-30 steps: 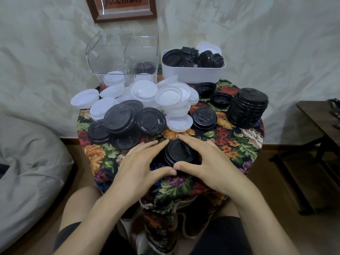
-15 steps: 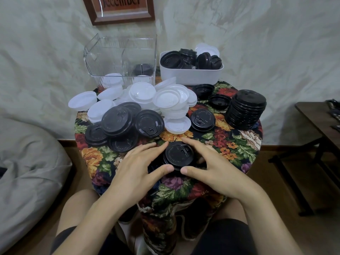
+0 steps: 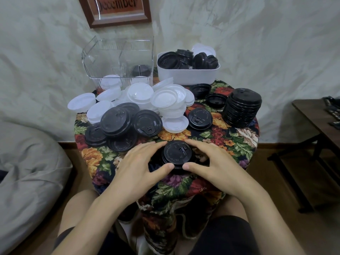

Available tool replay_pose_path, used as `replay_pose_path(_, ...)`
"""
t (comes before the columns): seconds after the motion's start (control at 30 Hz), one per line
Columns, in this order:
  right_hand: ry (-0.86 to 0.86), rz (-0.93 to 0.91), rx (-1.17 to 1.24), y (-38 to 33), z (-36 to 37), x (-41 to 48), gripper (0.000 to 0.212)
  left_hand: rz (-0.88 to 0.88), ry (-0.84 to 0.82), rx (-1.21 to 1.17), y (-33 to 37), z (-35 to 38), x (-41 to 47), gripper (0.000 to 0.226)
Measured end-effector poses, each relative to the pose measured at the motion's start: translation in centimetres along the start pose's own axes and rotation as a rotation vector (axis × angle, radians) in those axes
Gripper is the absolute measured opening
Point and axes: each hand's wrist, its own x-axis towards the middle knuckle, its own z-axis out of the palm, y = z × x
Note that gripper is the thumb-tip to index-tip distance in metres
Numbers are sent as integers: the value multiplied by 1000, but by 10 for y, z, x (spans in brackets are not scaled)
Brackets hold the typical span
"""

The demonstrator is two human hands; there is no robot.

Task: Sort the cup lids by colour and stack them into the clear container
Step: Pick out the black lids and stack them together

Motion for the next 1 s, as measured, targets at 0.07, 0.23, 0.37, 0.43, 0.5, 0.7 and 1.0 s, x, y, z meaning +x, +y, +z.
replay_pose_path(0.07,13,21,24,2,2,1,67,10,4,-12,3,-1,1,74)
replay_pose_path(0.23,-8,50,13,3,3,4,71,27,-18,-24,3,0,6,81)
replay_pose_path(0.37,-60,31,-7,6,0,8,71,13,-52,-20,2,1,7,92)
replay_pose_path(0.43,-122,1,59,8,-9,12,64,-3,-53,-27,3,2,7,95)
replay_pose_path(0.5,-70,-2,91,11,-16,19,55,-12,-36,-33,3,2,7,94)
replay_pose_path(0.7,418,73,-184,17,-19,56,45,-11,-1,2,6,4,4,94)
replay_pose_path(1.0,449,146,5,25,-24,67,63,-24,22,-25,7,1,3,85)
